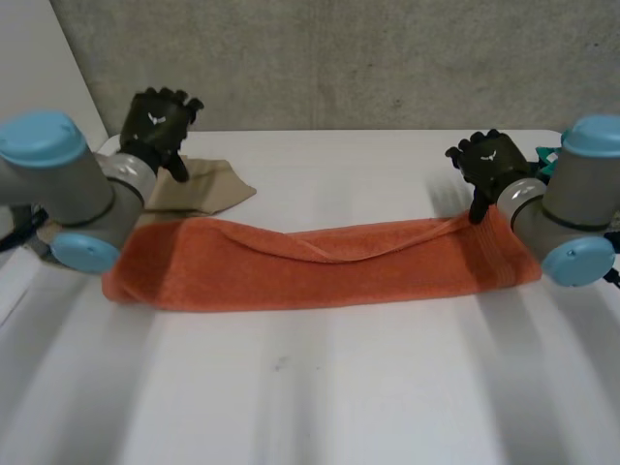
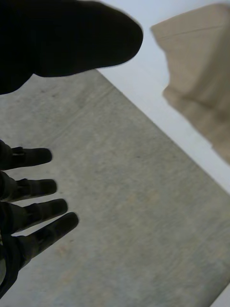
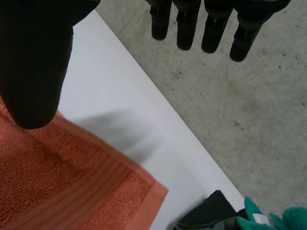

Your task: Fold the laundry.

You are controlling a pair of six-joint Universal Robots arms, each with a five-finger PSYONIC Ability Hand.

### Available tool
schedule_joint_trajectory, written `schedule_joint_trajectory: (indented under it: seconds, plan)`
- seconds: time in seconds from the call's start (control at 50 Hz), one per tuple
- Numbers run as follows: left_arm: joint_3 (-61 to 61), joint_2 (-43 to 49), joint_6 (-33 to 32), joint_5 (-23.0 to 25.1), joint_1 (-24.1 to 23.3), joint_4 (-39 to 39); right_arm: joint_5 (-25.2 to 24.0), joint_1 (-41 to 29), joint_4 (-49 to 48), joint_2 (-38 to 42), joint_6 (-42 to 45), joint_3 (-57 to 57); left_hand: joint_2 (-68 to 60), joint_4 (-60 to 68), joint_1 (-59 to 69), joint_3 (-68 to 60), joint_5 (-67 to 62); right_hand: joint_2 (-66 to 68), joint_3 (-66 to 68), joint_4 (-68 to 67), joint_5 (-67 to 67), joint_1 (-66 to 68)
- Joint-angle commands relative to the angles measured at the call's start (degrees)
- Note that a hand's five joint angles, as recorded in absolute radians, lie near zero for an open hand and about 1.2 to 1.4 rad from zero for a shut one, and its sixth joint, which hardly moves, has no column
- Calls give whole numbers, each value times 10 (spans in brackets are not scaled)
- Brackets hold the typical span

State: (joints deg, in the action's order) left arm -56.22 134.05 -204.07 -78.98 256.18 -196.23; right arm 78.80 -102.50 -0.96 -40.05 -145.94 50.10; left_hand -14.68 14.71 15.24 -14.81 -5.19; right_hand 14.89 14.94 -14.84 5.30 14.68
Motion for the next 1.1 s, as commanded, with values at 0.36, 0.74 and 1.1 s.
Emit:
schedule_joint_trajectory:
  seconds: [0.36, 0.74, 1.1]
  plan:
    - [288, 159, -156, 11, -43, 448, -39, 6, 201, 160, 92, -241, -115, 115, 109, -114, -110, 210, 210, -211, 206, 212]
    - [442, 227, -203, -88, -70, 314, -20, 4, -29, 208, 82, -316, -653, 653, 648, -652, -648, 651, 651, -652, 647, 653]
    - [343, 3, -4, -166, -60, 72, 36, 12, -116, -9, -112, -289, -653, 653, 648, -652, -648, 651, 651, -652, 647, 653]
